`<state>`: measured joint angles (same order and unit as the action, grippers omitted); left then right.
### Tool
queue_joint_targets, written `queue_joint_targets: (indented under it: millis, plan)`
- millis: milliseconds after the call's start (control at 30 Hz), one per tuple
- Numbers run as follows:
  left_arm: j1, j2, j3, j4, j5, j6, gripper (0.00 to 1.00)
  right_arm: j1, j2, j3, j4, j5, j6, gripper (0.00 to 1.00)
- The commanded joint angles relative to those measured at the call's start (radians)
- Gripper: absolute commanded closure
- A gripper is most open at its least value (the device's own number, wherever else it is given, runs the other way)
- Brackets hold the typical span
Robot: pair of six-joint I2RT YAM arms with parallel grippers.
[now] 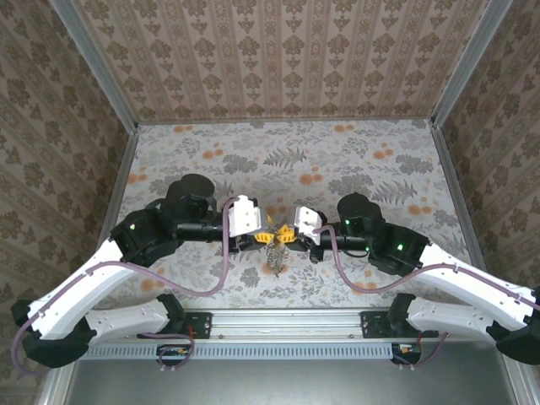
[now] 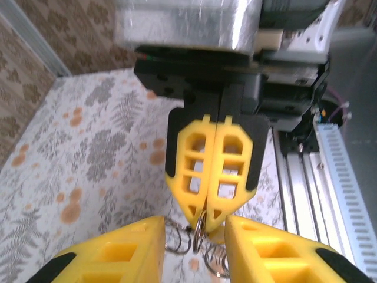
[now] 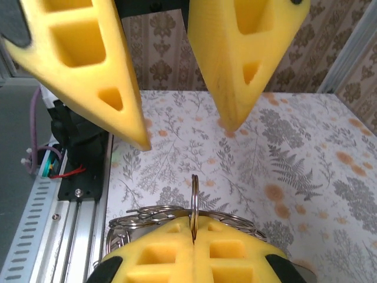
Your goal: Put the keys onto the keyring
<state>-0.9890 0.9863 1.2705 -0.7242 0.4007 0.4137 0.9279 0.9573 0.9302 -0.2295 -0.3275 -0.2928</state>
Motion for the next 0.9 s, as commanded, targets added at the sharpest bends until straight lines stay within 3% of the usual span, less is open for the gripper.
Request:
queue_joint_targets:
  millis: [0, 533, 700, 767, 833, 867]
  plan:
    - [-0.007, 0.024, 0.032, -0.126, -0.038, 0.062, 0.67, -0.001, -0.008, 0.047, -0.005, 0.024, -0.014, 1.0]
    - [-0.016, 0.057, 0.006, -0.054, 0.02, 0.068, 0.66, 0.0, 0.008, 0.053, 0.002, -0.021, -0.009, 1.0]
    - [-0.015, 0.074, 0.001, -0.036, 0.019, 0.069, 0.7, 0.002, -0.003, 0.046, 0.003, -0.027, -0.011, 1.0]
    - [-0.015, 0.079, -0.002, -0.03, 0.023, 0.067, 0.77, 0.002, -0.012, 0.04, 0.009, -0.033, -0.011, 1.0]
    - [-0.015, 0.08, -0.004, -0.026, 0.033, 0.066, 1.0, 0.002, -0.017, 0.034, 0.013, -0.036, -0.013, 1.0]
    - [-0.015, 0.08, -0.006, -0.024, 0.035, 0.065, 1.0, 0.003, -0.018, 0.033, 0.014, -0.036, -0.013, 1.0]
